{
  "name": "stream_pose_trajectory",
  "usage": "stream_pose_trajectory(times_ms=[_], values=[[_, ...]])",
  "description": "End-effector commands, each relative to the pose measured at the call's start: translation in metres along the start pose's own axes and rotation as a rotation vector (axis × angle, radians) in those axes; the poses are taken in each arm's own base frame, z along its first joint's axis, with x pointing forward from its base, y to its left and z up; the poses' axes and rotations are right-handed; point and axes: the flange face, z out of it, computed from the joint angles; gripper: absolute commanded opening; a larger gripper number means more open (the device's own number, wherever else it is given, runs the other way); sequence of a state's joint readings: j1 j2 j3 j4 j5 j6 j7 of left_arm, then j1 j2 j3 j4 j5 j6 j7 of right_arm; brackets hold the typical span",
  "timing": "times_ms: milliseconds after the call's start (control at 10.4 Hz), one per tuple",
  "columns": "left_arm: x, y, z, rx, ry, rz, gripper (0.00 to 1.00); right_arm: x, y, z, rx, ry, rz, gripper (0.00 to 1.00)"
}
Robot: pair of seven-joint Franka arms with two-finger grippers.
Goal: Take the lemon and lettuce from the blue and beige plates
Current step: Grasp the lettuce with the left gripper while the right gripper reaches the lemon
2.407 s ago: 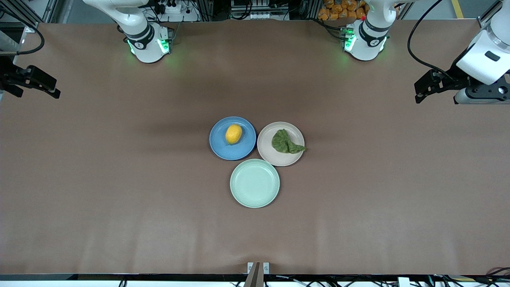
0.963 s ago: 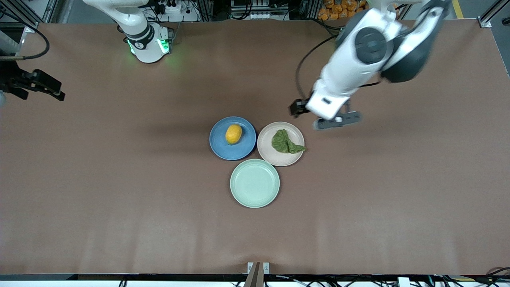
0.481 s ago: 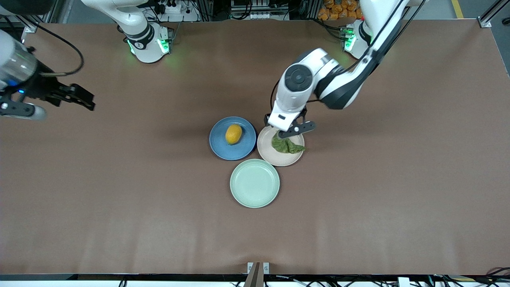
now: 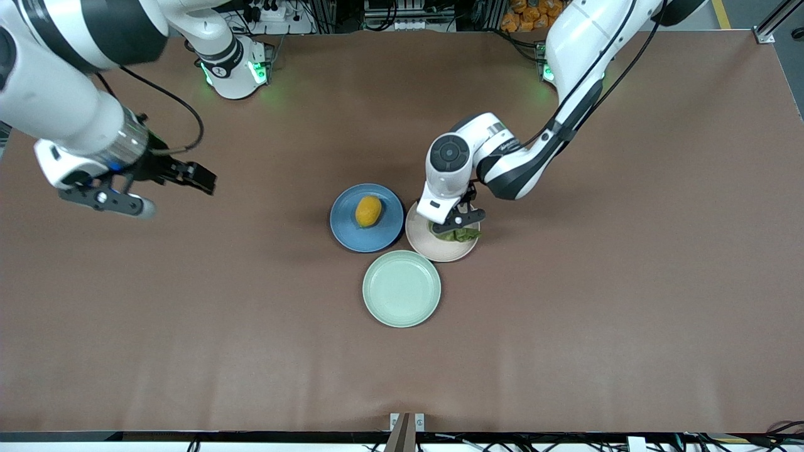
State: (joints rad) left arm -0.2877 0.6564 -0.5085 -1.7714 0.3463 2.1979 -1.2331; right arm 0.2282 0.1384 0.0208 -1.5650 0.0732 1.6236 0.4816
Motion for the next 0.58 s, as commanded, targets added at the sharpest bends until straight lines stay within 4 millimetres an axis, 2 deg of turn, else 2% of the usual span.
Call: stream_pose_trajectory(times_ms=[0,96,289,385,481], values=[[0.008,0.002,0.016,0.022,0.021,-0.017,0.77,0.0,-0.022,0.036,0.034,-0.015,0.054,1.0],[0.011,0.002,0.018,0.022,0.023,-0.02,0.71,-0.004,-0.043,0.056,0.027,-0.023,0.074,1.0],[0.013,0.004,0.016,0.016,0.025,-0.023,0.47,-0.014,-0.09,0.101,0.009,-0.038,0.084,1.0],[0.013,0.004,0.017,0.016,0.024,-0.023,0.39,-0.017,-0.107,0.118,0.015,-0.039,0.103,1.0],[0.013,0.004,0.017,0.01,0.025,-0.022,0.25,-0.016,-0.118,0.136,0.021,-0.047,0.12,1.0]])
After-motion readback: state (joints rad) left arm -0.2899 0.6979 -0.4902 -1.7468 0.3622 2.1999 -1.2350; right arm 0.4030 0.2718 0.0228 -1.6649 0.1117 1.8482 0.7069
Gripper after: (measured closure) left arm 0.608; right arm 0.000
